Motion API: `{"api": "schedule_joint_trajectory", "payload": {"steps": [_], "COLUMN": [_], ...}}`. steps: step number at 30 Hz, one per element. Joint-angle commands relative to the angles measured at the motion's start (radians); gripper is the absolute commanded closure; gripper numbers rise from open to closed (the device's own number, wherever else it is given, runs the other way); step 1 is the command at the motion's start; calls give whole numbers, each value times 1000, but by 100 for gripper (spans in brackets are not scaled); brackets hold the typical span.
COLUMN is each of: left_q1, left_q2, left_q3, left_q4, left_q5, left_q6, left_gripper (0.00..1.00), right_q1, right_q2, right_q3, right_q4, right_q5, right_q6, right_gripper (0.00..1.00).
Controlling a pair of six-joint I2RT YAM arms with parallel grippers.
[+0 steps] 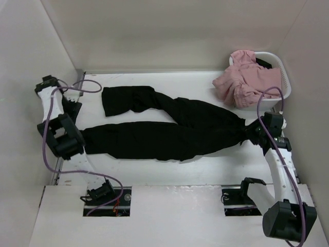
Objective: Fold and stack the trousers
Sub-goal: Flatten the trousers out
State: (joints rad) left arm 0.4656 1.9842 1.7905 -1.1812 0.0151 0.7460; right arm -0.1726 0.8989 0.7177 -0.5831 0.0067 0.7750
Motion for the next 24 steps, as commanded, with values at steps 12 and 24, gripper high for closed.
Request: {"api": "schedule_joint_trajectory", "payload": {"steps": [12, 24], "left_q1": [35, 104], "left_q2": [-142, -163], "left_q3": [-384, -505], "left_q4": [219, 229], "left_q5": [42, -14], "left_q6": [-105, -56], "left_gripper": [52, 88], "right_q1": [-34, -52], "right_q2": [-48, -5], "right_q3": [-207, -313], "right_q4": [86, 167], "right_q5": [-14, -28], "right_q6": [184, 244], "right_gripper": [8, 0]}}
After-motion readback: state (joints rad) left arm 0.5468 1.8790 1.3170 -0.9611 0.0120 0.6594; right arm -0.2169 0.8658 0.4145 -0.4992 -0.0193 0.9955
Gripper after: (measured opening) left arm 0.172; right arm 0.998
